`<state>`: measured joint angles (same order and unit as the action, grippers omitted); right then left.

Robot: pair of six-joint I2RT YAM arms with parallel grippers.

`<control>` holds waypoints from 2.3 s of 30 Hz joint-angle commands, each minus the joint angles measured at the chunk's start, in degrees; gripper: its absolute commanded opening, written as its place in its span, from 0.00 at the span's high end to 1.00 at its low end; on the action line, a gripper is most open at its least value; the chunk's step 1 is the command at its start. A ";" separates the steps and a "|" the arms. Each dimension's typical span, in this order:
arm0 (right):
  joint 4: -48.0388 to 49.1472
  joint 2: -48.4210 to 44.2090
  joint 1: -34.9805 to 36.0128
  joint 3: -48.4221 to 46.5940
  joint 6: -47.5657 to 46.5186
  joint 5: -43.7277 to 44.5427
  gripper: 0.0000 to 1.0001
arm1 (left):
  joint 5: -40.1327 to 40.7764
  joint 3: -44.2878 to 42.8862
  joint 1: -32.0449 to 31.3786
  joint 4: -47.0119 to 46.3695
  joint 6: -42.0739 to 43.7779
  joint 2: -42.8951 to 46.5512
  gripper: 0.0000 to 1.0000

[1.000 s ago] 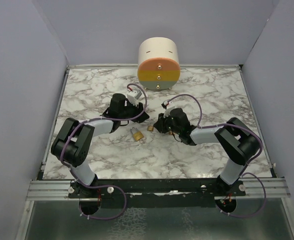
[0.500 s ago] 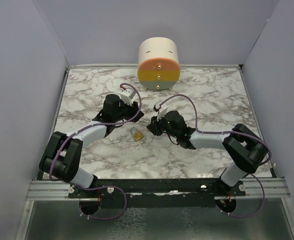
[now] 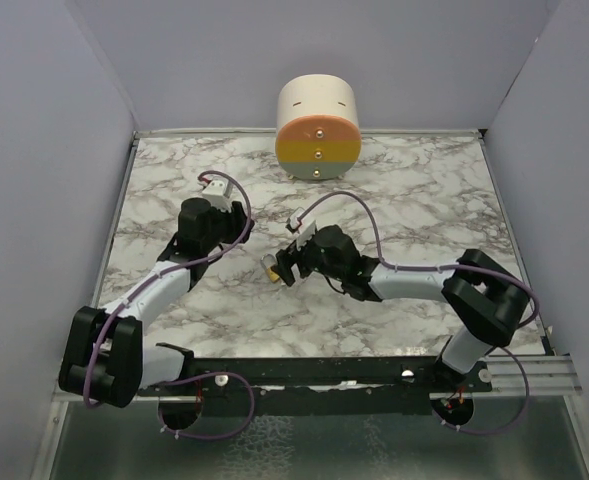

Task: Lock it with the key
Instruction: Move the lock to the center of the board.

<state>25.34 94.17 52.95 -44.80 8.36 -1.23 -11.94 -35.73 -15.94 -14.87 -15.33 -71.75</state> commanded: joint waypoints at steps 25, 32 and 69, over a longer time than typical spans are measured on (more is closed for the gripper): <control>-3.79 12.87 1.05 -8.77 -1.18 -2.11 0.20 | 2.39 3.21 2.48 -3.05 -4.12 4.17 0.51; -3.24 14.86 1.01 -9.06 -0.58 -1.50 0.20 | 2.03 3.28 2.58 -3.24 -4.14 3.66 0.51; -4.44 17.09 1.06 -6.82 3.15 -5.75 0.94 | 1.75 3.38 2.74 -3.50 -4.71 4.25 0.51</control>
<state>25.74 109.25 53.47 -52.84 11.73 -4.82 -10.41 -32.97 -13.56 -16.58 -19.75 -68.88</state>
